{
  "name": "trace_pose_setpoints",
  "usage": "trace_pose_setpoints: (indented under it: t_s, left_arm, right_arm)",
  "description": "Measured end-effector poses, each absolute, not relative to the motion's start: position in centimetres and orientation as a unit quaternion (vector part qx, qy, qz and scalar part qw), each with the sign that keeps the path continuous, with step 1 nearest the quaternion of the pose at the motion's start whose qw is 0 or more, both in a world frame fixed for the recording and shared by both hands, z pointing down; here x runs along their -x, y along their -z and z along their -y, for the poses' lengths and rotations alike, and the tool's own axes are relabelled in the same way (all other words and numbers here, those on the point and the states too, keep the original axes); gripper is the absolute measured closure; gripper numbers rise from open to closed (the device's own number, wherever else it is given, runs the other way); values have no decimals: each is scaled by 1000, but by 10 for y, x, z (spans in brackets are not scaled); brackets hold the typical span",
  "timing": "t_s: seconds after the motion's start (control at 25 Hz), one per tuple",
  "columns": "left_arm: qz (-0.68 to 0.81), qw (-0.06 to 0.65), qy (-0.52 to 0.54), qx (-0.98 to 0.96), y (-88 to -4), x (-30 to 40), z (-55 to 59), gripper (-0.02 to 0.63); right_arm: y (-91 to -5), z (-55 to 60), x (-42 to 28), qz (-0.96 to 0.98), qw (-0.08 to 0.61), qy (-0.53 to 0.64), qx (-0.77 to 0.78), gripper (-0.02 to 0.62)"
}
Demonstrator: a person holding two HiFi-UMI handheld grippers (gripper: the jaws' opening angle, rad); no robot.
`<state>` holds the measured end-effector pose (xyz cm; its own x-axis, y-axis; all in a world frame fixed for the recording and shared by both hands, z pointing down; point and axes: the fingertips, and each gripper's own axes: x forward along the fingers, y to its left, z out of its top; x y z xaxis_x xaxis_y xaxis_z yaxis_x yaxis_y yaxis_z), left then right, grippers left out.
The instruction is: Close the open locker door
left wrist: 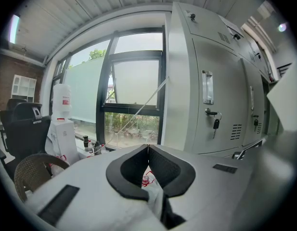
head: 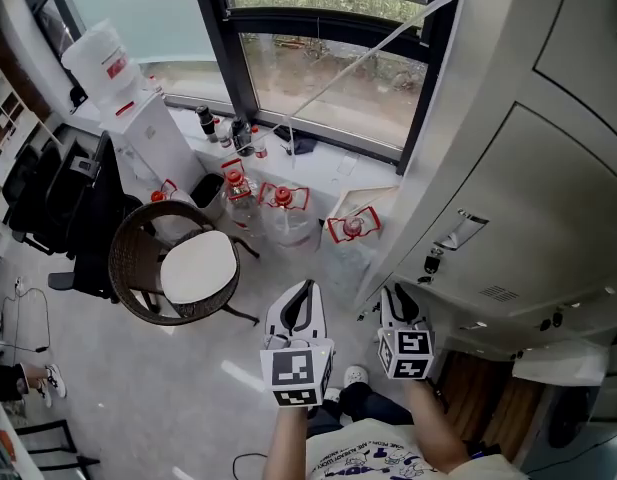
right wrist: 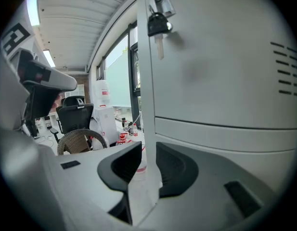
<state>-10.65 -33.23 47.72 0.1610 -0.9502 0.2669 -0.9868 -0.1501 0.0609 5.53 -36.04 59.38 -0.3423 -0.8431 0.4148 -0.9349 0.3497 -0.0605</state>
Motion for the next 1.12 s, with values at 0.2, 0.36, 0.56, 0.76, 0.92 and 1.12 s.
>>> trace_pose_setpoints:
  t_s: [0.2,0.36,0.56,0.76,0.92,1.12]
  left_arm:
    - [638,100,-77,-760,-460,110,324,601]
    - [636,87,-64,-764,-445,115,317,601]
    - [628,73,-44,-774,-425,117,310,601]
    - [618,55,-34,-783,-408,113,307,601]
    - [613,41,-23,-789,-392,109,306,601]
    - [609,23,-9,-793,-374,106,305,601]
  right_arm:
    - [-563,348,-61,803,130,-128,-567,506]
    - [-528,336,-69,799,97,-113,-583,506]
    - [-478,322,-83,789,51,-83,-607,506]
    - [-436,311,-99,775,14,-48,-630,598]
    - [-408,306,-105,771,0,-17,-637,598]
    - [-383,306,-111,768,-3,11,-641,598]
